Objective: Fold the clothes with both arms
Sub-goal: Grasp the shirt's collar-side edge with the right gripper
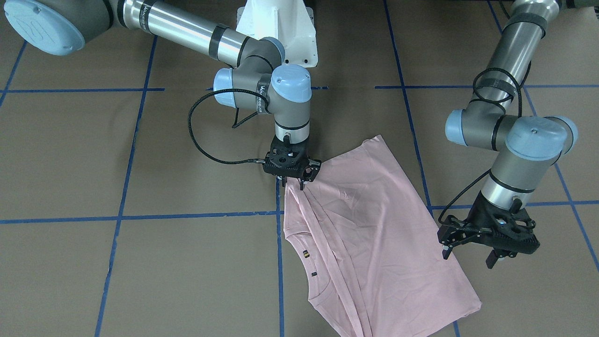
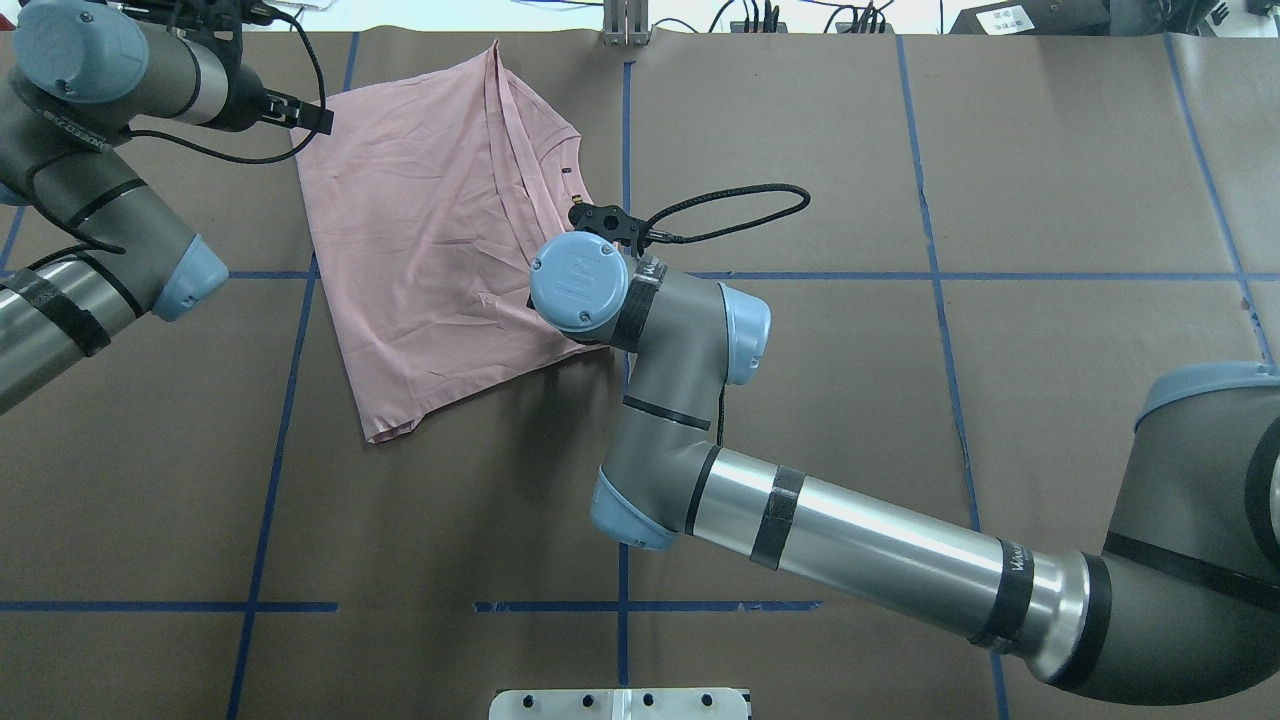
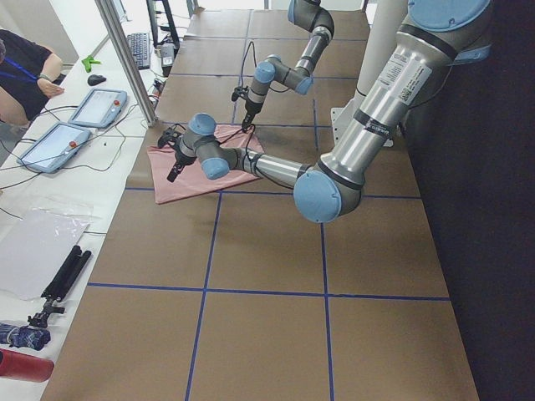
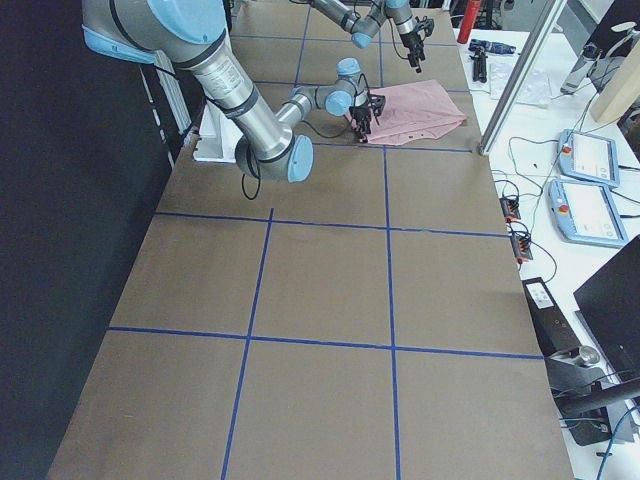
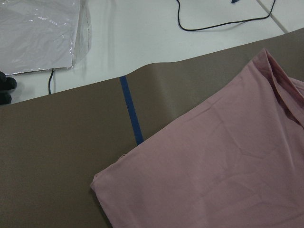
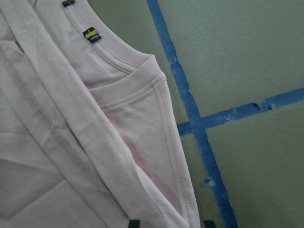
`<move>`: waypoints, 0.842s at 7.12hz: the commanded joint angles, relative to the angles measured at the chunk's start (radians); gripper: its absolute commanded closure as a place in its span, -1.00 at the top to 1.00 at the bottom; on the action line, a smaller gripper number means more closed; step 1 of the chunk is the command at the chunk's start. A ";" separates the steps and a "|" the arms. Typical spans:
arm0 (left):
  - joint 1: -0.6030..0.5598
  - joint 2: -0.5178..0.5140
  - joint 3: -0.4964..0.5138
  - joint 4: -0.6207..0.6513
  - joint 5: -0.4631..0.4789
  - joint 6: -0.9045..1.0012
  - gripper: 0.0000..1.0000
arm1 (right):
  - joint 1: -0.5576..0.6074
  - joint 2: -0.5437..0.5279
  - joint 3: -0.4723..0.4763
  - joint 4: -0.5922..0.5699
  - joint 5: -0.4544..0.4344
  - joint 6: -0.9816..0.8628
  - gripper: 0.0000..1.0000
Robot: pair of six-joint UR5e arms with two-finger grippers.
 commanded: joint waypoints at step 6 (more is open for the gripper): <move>0.000 0.000 -0.004 0.002 -0.001 0.000 1.00 | 0.004 0.003 0.006 -0.007 -0.003 0.003 -1.00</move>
